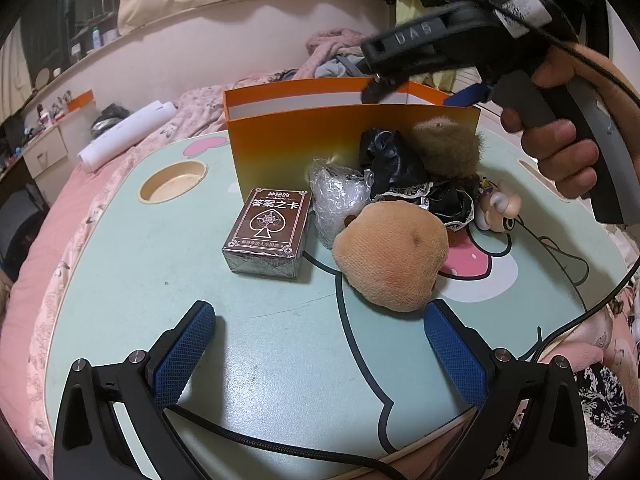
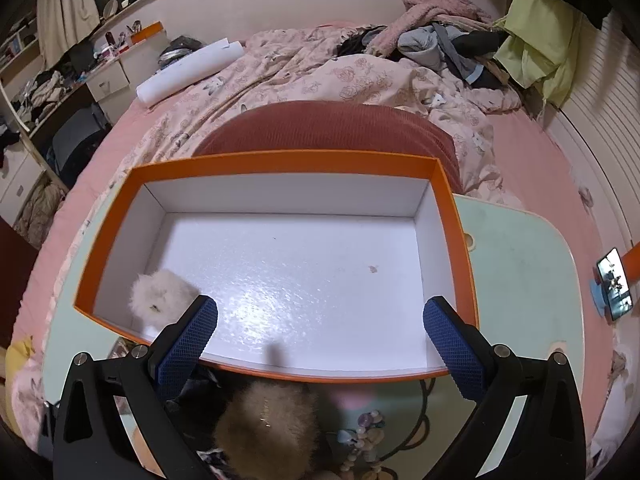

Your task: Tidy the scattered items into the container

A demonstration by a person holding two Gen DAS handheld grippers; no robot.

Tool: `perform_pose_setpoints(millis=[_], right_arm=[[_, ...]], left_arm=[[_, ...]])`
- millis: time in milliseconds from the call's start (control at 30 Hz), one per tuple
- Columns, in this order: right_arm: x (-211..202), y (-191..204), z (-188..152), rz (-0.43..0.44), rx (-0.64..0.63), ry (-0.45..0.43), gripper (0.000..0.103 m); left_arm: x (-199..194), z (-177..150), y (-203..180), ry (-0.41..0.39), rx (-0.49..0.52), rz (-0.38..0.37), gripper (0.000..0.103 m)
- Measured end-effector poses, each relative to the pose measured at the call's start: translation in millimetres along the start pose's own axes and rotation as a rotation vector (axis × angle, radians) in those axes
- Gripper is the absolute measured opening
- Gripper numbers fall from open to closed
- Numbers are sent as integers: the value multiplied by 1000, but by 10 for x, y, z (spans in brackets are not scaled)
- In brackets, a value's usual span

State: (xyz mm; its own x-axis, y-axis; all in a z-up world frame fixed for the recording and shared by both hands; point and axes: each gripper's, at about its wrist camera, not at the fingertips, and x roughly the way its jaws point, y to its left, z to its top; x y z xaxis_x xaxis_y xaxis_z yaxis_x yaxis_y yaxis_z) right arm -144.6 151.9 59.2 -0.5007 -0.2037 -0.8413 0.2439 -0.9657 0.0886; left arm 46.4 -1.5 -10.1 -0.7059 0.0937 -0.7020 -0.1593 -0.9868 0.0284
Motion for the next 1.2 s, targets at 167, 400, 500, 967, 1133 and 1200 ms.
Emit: perform_pose_setpoints(millis=[167, 400, 500, 967, 1133, 1200], right_arm=[[-53, 81, 114, 195, 47, 2, 100], [282, 411, 261, 367, 21, 168, 73], [478, 529, 295, 435, 64, 245, 68], [731, 1010, 423, 230, -143, 381, 42], [720, 1012, 445, 237, -141, 367, 41], [661, 945, 407, 213, -130, 327, 41]], left_arm=[[1, -1, -5, -1, 0, 0, 103], [9, 27, -9, -3, 1, -2, 103], [30, 55, 4, -5, 3, -4, 103], [96, 142, -27, -4, -3, -6, 103], [97, 147, -29, -6, -3, -5, 103], [104, 158, -32, -6, -3, -5, 103]])
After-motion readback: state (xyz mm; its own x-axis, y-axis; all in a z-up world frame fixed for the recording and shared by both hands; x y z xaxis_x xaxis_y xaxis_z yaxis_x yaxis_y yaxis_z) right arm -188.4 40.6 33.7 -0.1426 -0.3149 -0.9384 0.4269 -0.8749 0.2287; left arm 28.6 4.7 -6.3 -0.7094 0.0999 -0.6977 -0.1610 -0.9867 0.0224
